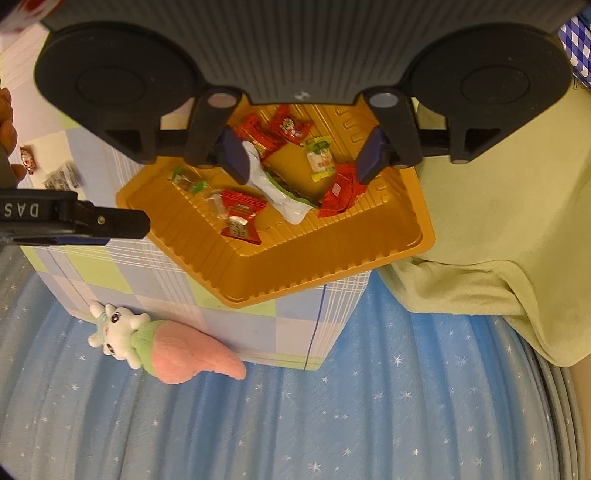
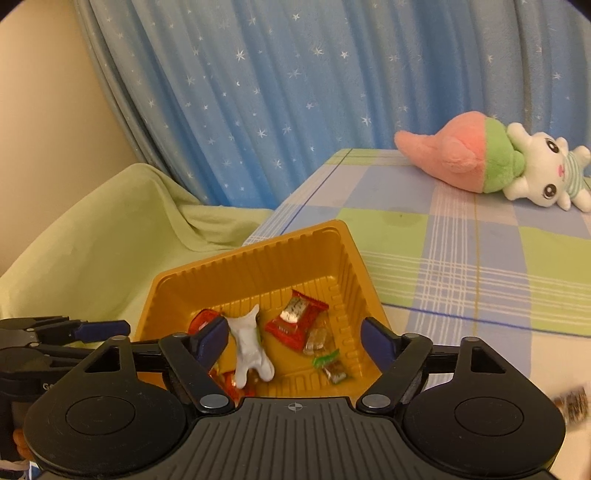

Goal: Organize snacks
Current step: 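Open both tools to drop the candies into the tray, then withdraw both open tools from the tray toward the remaining snacks, then grasp the red-brown wrapped candy with the right tool, then grasp the clear snack packet with the left tool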

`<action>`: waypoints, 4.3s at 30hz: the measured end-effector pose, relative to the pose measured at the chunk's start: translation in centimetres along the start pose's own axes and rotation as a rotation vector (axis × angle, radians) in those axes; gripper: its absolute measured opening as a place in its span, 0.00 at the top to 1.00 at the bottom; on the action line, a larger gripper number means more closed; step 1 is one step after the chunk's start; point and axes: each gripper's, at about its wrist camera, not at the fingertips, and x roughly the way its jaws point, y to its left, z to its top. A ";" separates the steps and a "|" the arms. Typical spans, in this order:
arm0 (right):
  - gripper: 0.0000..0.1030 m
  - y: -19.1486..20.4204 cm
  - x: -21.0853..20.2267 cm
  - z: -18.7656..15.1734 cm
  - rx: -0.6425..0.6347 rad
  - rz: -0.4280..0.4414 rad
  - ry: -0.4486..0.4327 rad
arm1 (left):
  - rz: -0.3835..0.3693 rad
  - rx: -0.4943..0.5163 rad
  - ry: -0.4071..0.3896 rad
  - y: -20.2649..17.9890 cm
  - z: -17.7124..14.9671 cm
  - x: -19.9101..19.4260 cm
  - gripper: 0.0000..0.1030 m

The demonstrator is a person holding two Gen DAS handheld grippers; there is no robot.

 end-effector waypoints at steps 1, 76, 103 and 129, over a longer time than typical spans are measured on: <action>0.21 -0.1 -0.5 -0.3 0.003 0.000 -0.002 | -0.005 0.006 -0.003 -0.3 -0.2 -0.3 0.36; 0.17 -20.2 -17.1 -12.7 0.303 -0.333 0.083 | -0.313 0.327 0.136 -28.1 -4.7 2.7 0.30; 0.53 -21.6 -10.0 -10.9 0.132 -0.422 0.096 | -0.264 0.342 0.148 -27.3 -2.4 7.8 0.30; 0.77 -24.6 -14.2 -10.7 0.303 -0.452 0.008 | -0.388 0.650 0.106 -32.9 -1.2 13.2 0.30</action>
